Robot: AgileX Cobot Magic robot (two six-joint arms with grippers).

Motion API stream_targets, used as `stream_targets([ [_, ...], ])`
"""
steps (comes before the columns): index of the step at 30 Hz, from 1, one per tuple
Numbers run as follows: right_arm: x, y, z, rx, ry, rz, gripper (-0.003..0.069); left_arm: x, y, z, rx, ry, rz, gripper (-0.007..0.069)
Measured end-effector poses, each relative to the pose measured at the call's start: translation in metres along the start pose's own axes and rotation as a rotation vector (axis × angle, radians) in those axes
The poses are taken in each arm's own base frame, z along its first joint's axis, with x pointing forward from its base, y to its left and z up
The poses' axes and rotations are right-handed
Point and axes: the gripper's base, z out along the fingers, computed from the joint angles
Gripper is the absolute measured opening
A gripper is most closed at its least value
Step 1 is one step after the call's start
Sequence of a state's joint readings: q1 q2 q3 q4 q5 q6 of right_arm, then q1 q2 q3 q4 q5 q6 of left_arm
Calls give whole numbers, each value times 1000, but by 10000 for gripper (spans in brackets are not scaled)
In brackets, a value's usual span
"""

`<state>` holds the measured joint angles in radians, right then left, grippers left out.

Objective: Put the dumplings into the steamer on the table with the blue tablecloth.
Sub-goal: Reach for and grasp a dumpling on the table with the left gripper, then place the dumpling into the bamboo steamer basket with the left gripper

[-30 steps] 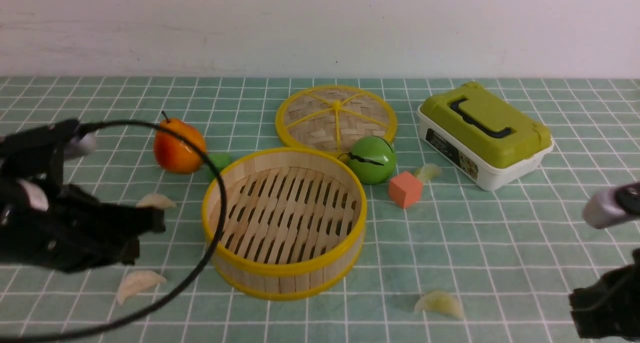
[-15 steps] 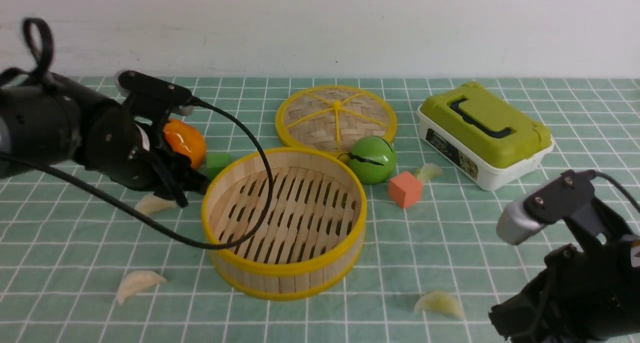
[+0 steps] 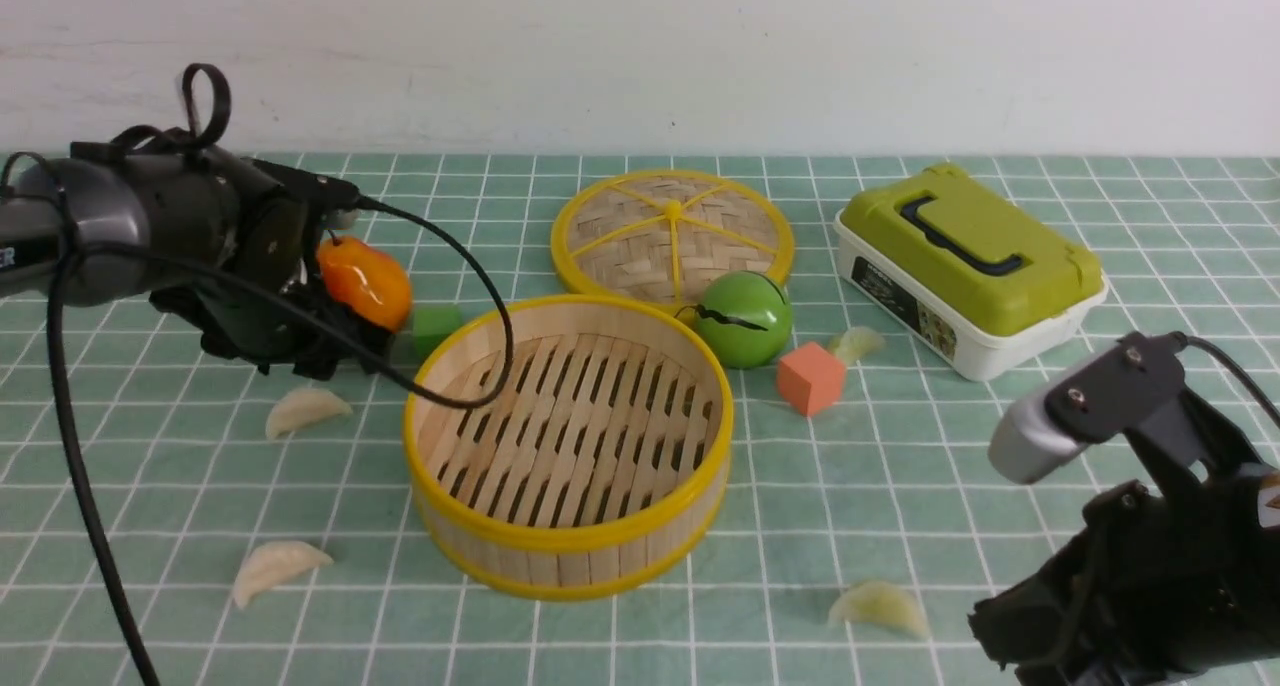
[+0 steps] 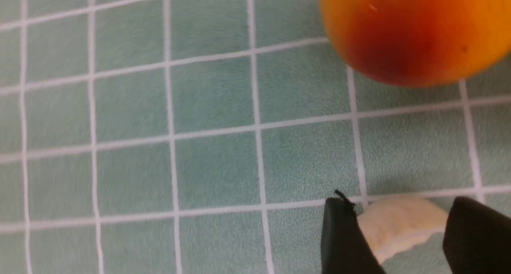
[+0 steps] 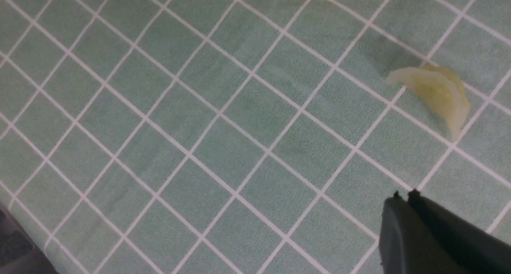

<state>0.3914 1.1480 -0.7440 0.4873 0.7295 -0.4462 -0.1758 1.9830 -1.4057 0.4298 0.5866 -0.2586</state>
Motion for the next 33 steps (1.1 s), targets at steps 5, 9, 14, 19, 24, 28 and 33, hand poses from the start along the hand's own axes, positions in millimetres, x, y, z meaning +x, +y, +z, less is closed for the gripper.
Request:
stream_targets([
  [5, 0, 0, 0, 0, -4, 1, 9, 7, -8, 17, 12, 79, 215, 344],
  [9, 0, 0, 0, 0, -5, 0, 11, 12, -8, 21, 11, 132, 208, 343],
  [14, -1, 1, 0, -7, -10, 10, 11, 13, -11, 20, 28, 154, -10, 274],
  [19, -1, 1, 0, -13, -13, 17, 12, 13, -11, 20, 24, 162, -134, 111],
  [24, -1, 1, 0, -13, -12, 17, 15, 12, -11, 19, 21, 163, -169, 91],
  [28, -1, 1, 0, -13, -12, 17, 20, 7, -9, 11, 26, 161, -193, 91],
  [33, -1, 1, 0, -12, -16, 17, 24, -17, 3, -56, 93, 3, -302, 91],
])
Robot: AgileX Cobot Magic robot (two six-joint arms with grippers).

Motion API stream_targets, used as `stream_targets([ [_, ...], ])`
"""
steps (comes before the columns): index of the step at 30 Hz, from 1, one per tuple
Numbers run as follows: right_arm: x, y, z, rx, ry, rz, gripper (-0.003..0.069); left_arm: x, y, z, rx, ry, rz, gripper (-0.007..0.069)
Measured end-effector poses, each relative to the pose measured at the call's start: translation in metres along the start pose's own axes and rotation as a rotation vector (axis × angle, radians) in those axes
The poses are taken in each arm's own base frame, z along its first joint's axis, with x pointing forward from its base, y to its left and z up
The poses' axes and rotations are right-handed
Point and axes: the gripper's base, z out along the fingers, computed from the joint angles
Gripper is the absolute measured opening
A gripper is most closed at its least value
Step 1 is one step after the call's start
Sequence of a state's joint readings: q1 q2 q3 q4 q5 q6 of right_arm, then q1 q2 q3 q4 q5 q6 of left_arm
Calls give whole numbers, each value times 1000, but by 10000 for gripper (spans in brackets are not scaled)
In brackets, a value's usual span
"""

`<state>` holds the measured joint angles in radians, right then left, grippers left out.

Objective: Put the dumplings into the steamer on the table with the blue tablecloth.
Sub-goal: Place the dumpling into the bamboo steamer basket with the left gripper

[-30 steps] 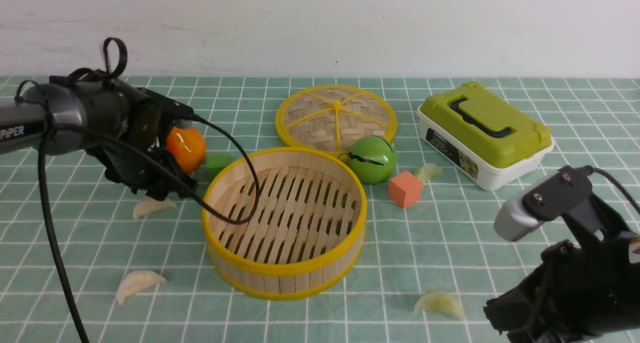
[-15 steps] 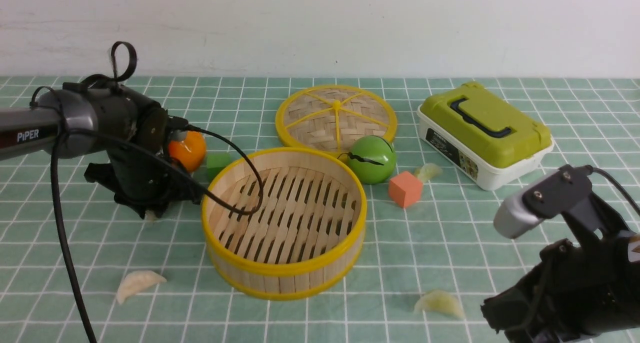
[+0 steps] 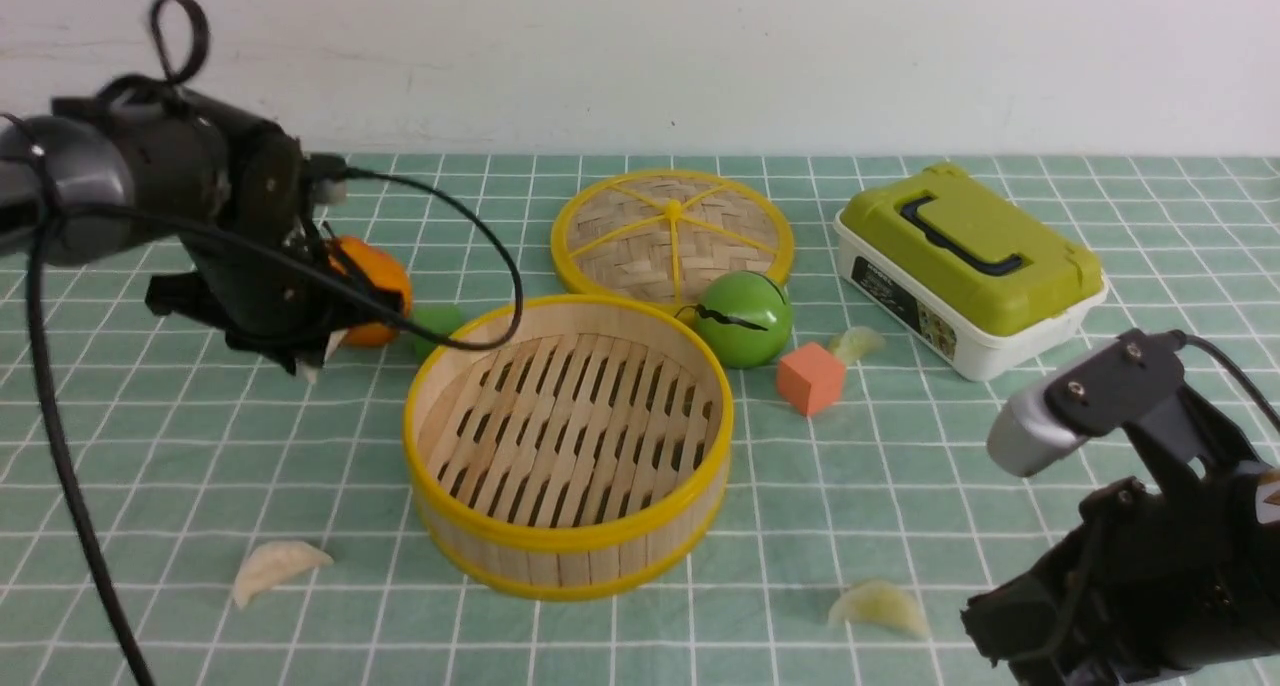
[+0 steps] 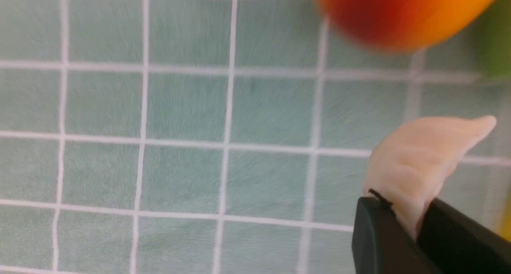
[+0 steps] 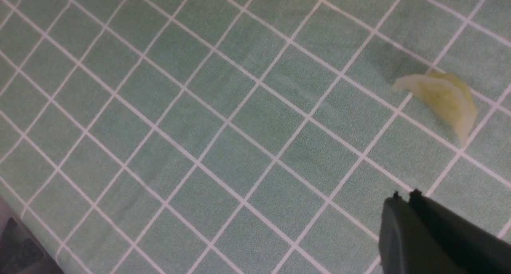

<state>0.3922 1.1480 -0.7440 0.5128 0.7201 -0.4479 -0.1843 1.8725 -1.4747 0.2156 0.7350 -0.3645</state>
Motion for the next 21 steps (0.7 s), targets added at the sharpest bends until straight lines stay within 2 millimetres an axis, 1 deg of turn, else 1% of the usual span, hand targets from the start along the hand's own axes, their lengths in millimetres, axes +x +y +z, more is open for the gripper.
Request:
stream_targets([
  [1, 0, 0, 0, 0, 0, 0, 24, 0, 0, 0, 0, 0, 0, 91],
  [2, 0, 0, 0, 2, -4, 0, 26, -6, -2, -23, 56, -45, -47, 91],
  [3, 0, 0, 0, 3, -5, 0, 28, -7, -6, -37, 122, -61, -95, 91],
  [4, 0, 0, 0, 3, -5, 0, 30, -8, -8, -42, 143, -69, -101, 91],
  [5, -1, 0, 0, 4, -8, -1, 31, -8, -14, -50, 201, -69, -118, 91],
  [6, -1, 0, 0, 5, -10, -3, 31, -6, -23, -53, 256, -62, -119, 91],
  [8, -1, -1, 0, 7, -14, -3, 31, -2, -42, -52, 329, -36, -101, 91],
  [9, -1, -1, 0, 8, -16, -3, 31, 2, -53, -48, 359, -21, -87, 91],
  [10, -2, -1, 0, 9, -18, -3, 31, 3, -59, -47, 374, -17, -79, 91],
  [11, -2, -1, 0, 9, -18, -3, 31, 6, -69, -40, 390, -5, -73, 91],
  [13, -2, -1, 0, 9, -19, -3, 31, 12, -85, -21, 405, 17, -87, 91],
  [14, -2, -1, 0, 10, -21, -4, 32, 16, -91, -5, 399, 39, -106, 91],
  [15, -2, -1, 0, 10, -21, -4, 32, 17, -91, -2, 397, 42, -111, 91],
  [16, -2, -1, 0, 11, -21, -5, 33, 19, -92, 7, 390, 55, -127, 91],
  [17, -2, -1, 0, 13, -25, -7, 33, 23, -94, 23, 375, 80, -151, 91],
  [18, -2, -1, 0, 13, -25, -6, 33, 24, -94, 26, 371, 86, -151, 91],
  [19, -2, -1, 0, 15, -27, -9, 33, 27, -95, 34, 361, 103, -154, 97],
  [21, -3, -1, 0, 16, -29, -10, 33, 30, -95, 42, 354, 119, -153, 145],
])
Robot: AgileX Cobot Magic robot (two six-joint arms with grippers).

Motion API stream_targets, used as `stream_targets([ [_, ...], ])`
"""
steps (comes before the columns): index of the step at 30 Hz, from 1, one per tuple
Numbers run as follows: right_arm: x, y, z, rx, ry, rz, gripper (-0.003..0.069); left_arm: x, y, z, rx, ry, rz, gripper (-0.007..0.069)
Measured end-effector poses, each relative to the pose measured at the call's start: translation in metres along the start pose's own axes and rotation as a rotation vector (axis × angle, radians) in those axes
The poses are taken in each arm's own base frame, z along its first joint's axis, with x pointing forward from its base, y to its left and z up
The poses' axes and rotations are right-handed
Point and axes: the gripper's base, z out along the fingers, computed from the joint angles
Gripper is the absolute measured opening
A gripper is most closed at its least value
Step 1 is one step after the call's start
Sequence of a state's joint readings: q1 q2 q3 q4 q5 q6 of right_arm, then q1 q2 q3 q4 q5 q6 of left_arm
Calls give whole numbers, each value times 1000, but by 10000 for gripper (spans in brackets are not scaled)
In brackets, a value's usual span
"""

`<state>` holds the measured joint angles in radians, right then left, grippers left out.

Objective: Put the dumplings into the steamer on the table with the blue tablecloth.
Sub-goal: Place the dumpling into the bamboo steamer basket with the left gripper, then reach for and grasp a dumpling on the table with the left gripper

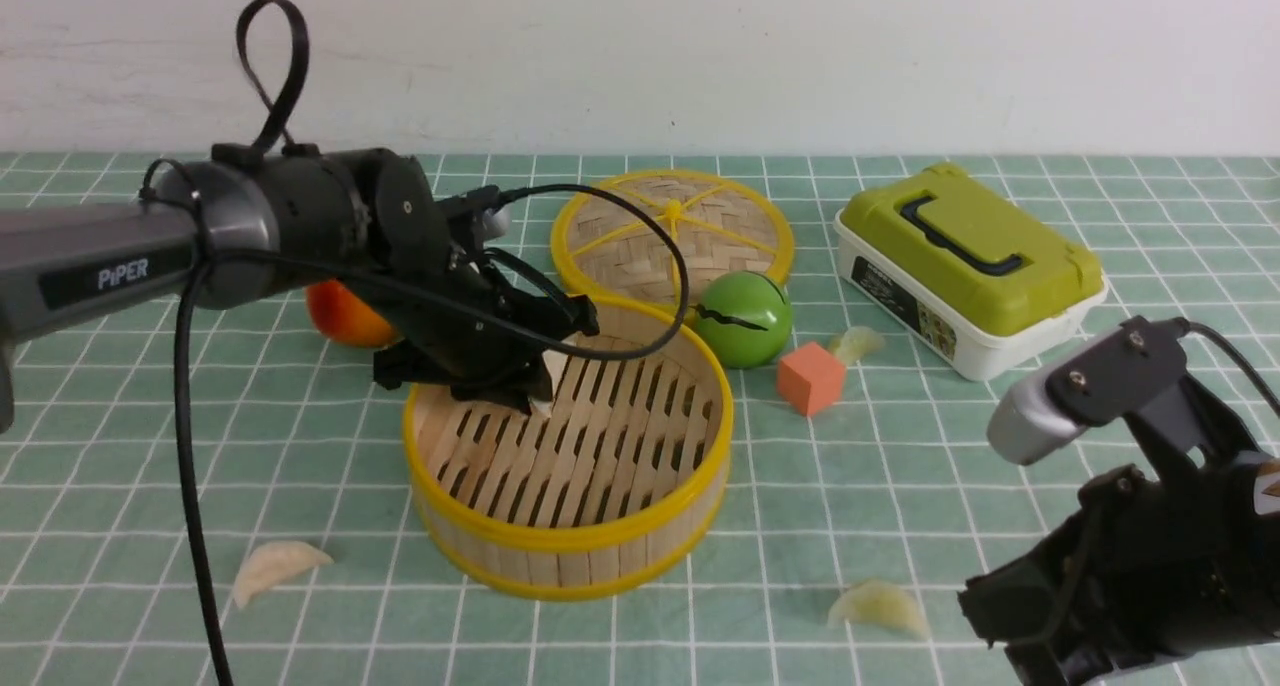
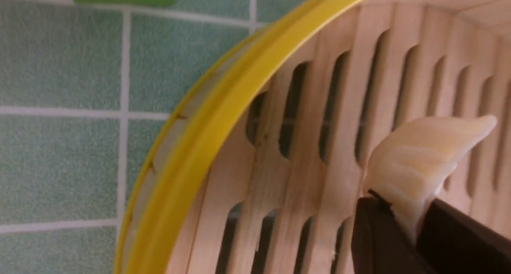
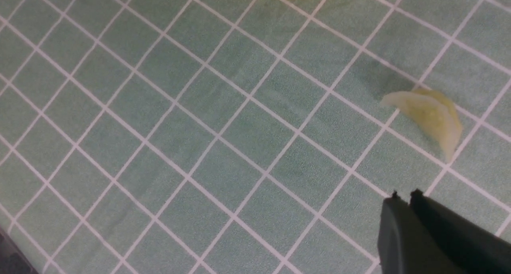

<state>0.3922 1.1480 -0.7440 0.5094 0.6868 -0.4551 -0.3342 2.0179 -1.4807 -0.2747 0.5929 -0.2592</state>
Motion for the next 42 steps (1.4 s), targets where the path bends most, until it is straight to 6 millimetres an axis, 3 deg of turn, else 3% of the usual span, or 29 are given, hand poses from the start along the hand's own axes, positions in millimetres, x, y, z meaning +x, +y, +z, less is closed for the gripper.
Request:
stream_targets([
  [6, 0, -1, 0, 6, 2, -24, 40, 0, -1, -2, 1, -1, 1, 386],
  [10, 1, -1, 0, 15, 6, -61, 41, -5, -9, -34, -10, 36, 62, 456],
  [15, 1, -1, 0, 11, 16, -66, 42, -3, -13, -129, -116, 10, 305, 433],
  [17, 2, -1, 0, 5, 24, -65, 42, 7, -1, -170, -194, -26, 378, 399],
  [19, 3, 0, 0, 1, 30, -66, 42, 20, 14, -188, -223, -43, 414, 370],
  [20, 3, 0, 0, 1, 30, -66, 42, 21, 15, -189, -223, -47, 426, 367],
  [22, 3, 0, 0, -4, 33, -62, 42, 42, 34, -184, -209, -45, 529, 325],
  [28, 4, 1, 0, -17, 39, -53, 46, 82, 63, -121, -183, 4, 717, 246],
  [31, 4, 2, 0, -25, 42, -46, 50, 85, 71, -101, -198, 10, 681, 253],
  [37, 4, 2, 0, -27, 41, -43, 56, 88, 88, -64, -291, 100, 570, 347],
  [42, 4, 3, 0, -29, 40, -41, 62, 79, 89, -66, -349, 93, 487, 395],
])
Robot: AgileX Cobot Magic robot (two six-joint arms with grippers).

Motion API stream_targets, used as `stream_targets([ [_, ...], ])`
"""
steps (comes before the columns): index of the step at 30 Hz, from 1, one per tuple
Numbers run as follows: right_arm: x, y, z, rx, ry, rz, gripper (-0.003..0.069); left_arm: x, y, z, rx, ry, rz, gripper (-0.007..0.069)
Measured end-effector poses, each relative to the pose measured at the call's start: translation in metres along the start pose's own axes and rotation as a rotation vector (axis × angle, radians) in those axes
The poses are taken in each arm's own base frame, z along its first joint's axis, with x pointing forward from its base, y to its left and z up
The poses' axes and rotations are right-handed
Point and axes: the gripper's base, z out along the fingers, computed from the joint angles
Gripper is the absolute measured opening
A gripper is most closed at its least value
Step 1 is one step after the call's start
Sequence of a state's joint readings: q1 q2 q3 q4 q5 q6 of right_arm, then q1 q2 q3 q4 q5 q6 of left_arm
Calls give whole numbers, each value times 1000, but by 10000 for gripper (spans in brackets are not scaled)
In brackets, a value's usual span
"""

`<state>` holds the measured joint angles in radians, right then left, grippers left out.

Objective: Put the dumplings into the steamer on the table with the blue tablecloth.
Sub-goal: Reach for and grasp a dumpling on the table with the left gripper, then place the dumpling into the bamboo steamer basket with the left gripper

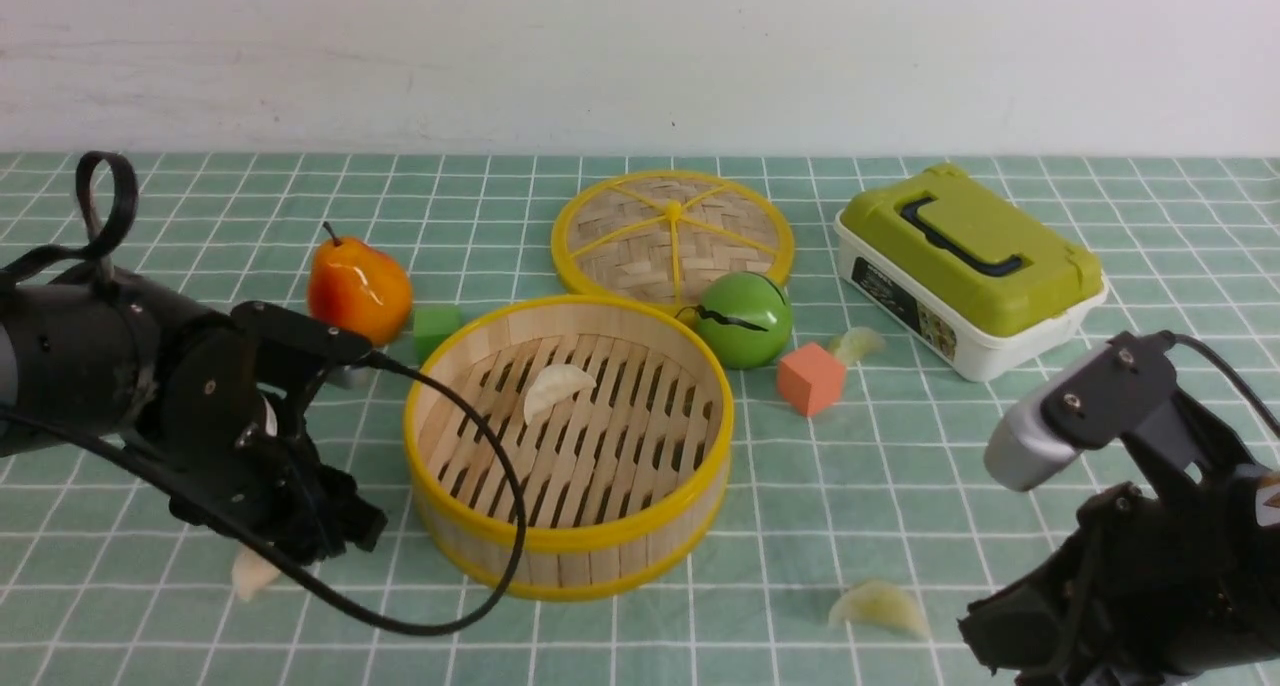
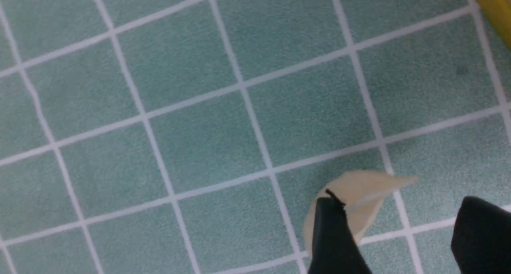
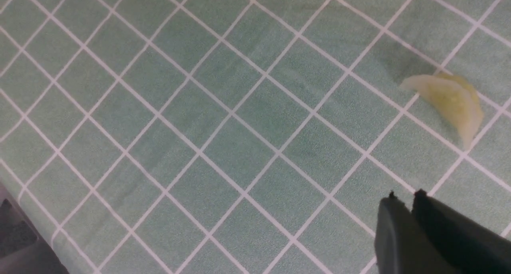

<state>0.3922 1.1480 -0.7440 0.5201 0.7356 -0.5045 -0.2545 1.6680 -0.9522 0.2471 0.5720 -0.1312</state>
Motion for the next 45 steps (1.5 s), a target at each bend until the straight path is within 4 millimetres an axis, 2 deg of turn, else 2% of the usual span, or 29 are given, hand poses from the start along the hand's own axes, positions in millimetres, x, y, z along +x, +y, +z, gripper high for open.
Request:
stream_targets([
  [8, -1, 0, 0, 1, -9, 3, 62, 0, 2, -1, -13, 21, -10, 395],
  [11, -1, 0, 0, 2, -13, 6, 65, 0, 0, 5, -9, 39, -16, 389],
  [14, -1, 0, 0, 1, -14, 7, 69, 3, -3, 17, 7, 80, -32, 353],
  [17, -1, 0, 0, 1, -14, 7, 73, 4, -4, 29, 9, 110, -36, 263],
  [18, -1, 0, 0, 1, -14, 7, 74, 2, -3, 29, 7, 108, -49, 202],
  [19, -1, 0, 0, -1, -14, 9, 76, 1, -3, 28, 4, 112, -64, 181],
  [21, -1, 0, 0, -1, -15, 9, 77, -1, -3, 26, 3, 119, -91, 184],
  [24, -2, 0, 0, -1, -18, 11, 80, -13, 1, 5, 0, 104, -149, 188],
  [27, -2, 0, 0, 3, -25, 11, 83, -34, 3, -33, 47, 14, -234, 188],
  [28, -3, 0, 0, 5, -28, 11, 83, -46, 2, -53, 101, -47, -291, 188],
  [29, -3, 0, 0, 5, -28, 11, 84, -48, 2, -55, 111, -55, -298, 188],
  [31, -3, -1, 0, 8, -35, 11, 85, -69, -4, -82, 238, -147, -365, 188],
  [34, -4, -1, 0, 12, -42, 12, 87, -93, -17, -97, 371, -218, -363, 188],
  [36, -4, -1, 0, 12, -43, 12, 88, -105, -30, -95, 426, -225, -323, 188],
  [38, -4, -1, 0, 11, -43, 13, 91, -118, -47, -84, 450, -206, -245, 188],
  [43, -4, -1, 0, 11, -45, 14, 95, -135, -99, -30, 400, -127, 38, 188],
  [44, -4, -1, 0, 11, -45, 14, 95, -136, -100, -27, 400, -124, 40, 188],
  [45, -4, -1, 0, 10, -44, 14, 95, -137, -111, -9, 364, -99, 112, 188],
])
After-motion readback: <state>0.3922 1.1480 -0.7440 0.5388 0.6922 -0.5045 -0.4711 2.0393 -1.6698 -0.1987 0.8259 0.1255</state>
